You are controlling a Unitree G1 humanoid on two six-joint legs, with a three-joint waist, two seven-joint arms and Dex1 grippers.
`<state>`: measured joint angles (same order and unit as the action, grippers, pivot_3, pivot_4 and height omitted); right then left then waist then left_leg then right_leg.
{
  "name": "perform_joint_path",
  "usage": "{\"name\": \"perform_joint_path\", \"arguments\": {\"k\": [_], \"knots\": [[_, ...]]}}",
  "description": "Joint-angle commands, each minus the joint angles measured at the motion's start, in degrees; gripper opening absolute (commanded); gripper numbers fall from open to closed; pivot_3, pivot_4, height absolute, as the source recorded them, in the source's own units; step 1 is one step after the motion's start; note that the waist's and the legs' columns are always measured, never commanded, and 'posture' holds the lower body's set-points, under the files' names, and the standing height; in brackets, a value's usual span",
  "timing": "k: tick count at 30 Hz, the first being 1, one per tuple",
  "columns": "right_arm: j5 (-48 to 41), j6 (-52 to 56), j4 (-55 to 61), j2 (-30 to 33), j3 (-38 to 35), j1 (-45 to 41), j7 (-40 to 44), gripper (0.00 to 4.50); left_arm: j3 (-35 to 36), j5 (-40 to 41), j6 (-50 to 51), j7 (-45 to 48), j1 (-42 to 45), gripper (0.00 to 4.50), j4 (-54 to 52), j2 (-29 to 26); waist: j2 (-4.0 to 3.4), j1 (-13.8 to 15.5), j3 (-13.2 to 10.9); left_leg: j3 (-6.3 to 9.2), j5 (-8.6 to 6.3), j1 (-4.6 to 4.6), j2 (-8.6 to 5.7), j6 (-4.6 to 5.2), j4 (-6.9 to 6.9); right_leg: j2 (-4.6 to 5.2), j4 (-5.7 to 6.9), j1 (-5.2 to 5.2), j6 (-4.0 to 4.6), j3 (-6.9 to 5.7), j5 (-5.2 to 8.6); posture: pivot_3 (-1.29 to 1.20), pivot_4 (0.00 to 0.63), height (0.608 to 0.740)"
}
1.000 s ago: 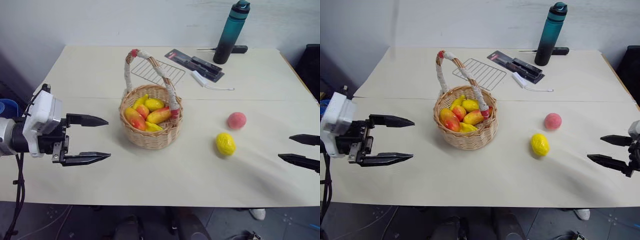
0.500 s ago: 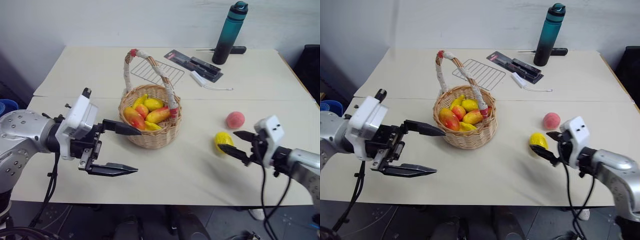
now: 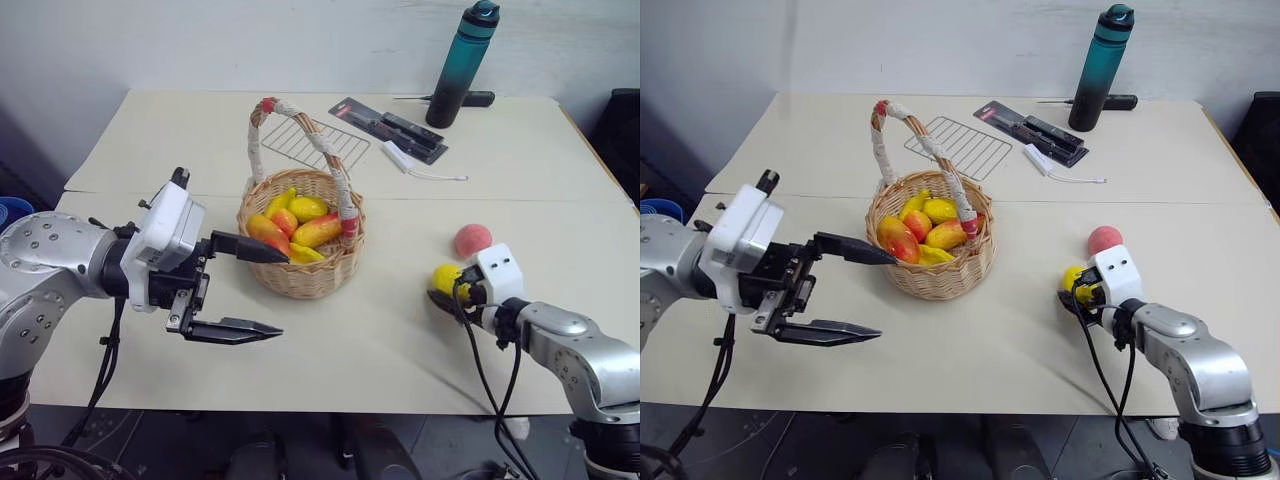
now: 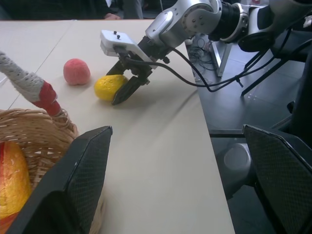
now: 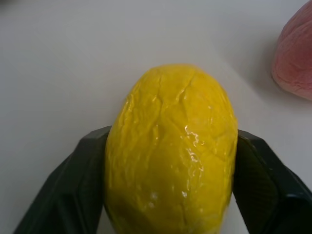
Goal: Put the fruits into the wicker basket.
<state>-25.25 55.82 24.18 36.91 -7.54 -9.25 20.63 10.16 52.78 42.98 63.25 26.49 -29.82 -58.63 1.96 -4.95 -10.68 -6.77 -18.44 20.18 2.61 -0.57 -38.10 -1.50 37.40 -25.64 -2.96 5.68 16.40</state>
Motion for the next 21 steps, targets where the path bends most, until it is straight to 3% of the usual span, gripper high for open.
{"name": "perform_joint_path", "arguments": {"k": [1, 6, 10, 18, 21], "knots": [[-0.38, -2.57, 1.34, 0.58, -1.88, -1.12, 2.07, 2.59, 1.96, -0.51, -0.88, -0.86, 0.71, 4.50, 1.69, 0.16, 0.00, -0.03, 0.00, 0.00, 0.00, -0.01, 0.00, 0.00, 0.00, 0.00, 0.01, 0.00, 0.00, 0.00, 0.00, 0.00, 0.150, 0.740], [-1.79, -5.82, 0.34, 0.45, -0.15, -7.34, 7.06, 2.59, 3.62, 2.17, 0.96, -4.41, 0.61, 4.50, 1.35, 1.89, 0.04, -0.24, -0.03, -0.03, -0.11, -0.02, 0.00, 0.21, -0.02, 0.00, 0.01, 0.00, -0.01, 0.02, -0.01, 0.00, 0.150, 0.740], [-2.38, -8.18, -3.51, -0.72, 4.84, -19.74, 12.71, 2.59, 5.95, 1.67, 0.48, -2.66, -2.27, 4.50, 0.92, 0.17, 0.07, -1.10, -0.07, -0.04, -0.10, -0.03, 0.02, 0.21, -0.02, -0.02, 0.03, 0.00, 0.01, 0.02, -0.03, 0.00, 0.150, 0.740], [2.32, -17.31, -28.06, -11.11, 13.94, -45.53, 20.75, 2.59, 4.24, 0.06, -1.41, -6.15, -0.93, 4.50, -0.20, 3.40, 0.10, -1.50, -0.10, 0.01, -0.07, 0.04, 0.04, 0.20, 0.00, -0.03, 0.03, -0.10, 0.10, -0.04, -0.07, 0.00, 0.150, 0.740], [1.93, -18.02, -34.90, -13.40, 15.43, -50.87, 26.35, 3.60, 4.47, -1.01, -1.98, -6.83, -0.06, 4.50, 0.62, 3.42, 0.10, -1.44, -0.10, 0.01, 0.04, 0.10, 0.06, -0.03, 0.00, 0.01, 0.12, -0.19, 0.09, -0.08, -0.08, 0.00, 0.150, 0.740]]}}
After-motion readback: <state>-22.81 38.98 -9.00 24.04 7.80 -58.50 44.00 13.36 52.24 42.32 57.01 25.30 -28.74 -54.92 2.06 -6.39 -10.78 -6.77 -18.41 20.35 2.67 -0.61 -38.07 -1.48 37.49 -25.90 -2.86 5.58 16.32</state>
